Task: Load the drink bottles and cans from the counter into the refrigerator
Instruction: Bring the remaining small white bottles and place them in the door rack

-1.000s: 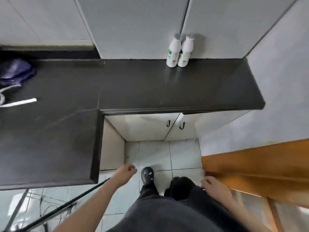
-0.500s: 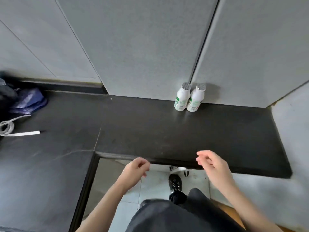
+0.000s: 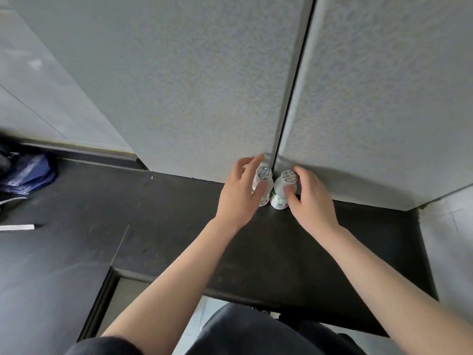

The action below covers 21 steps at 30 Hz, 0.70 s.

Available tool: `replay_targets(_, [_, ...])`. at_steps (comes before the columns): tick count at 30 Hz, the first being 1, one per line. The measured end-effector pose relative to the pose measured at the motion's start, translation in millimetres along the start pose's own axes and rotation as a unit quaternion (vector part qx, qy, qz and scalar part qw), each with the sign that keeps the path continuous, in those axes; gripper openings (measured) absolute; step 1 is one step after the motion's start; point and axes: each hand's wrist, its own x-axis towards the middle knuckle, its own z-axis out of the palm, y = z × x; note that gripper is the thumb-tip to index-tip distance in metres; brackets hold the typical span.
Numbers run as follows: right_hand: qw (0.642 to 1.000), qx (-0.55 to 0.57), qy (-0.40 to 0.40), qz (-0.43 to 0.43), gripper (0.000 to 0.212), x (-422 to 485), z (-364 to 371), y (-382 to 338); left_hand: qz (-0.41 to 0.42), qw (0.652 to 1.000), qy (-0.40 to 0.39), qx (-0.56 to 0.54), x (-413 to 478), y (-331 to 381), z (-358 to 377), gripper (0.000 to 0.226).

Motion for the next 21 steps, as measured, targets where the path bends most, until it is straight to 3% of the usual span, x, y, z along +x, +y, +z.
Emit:
replay_targets(4, [1.000, 0.027, 0.010, -0.006, 0.043, 2.4, 7.1, 6.5, 0.001, 0.999, -0.026, 0.029, 0.0, -3.1, 19.6, 0.044])
replay_targets(7, [1.000, 0.020, 0.011, -0.005, 0.039, 6.6, 11.5, 11.4, -0.004, 1.000, 0.009, 0.002, -6.7, -3.6, 22.6, 0.033])
replay_targets(13, [0.999, -0.010, 0.012, -0.048, 0.032, 1.6, 23.0, 11.9, -0.081, 0.996, 0.030, -0.038, -30.9, -10.9, 7.1, 0.025])
replay_targets(21, [0.992, 0.122, 0.003, -0.016, 0.023, -38.6, 33.1, -8.7, -0.166, 0.974, 0.146, -0.050, -120.2, -23.0, -30.5, 0.021])
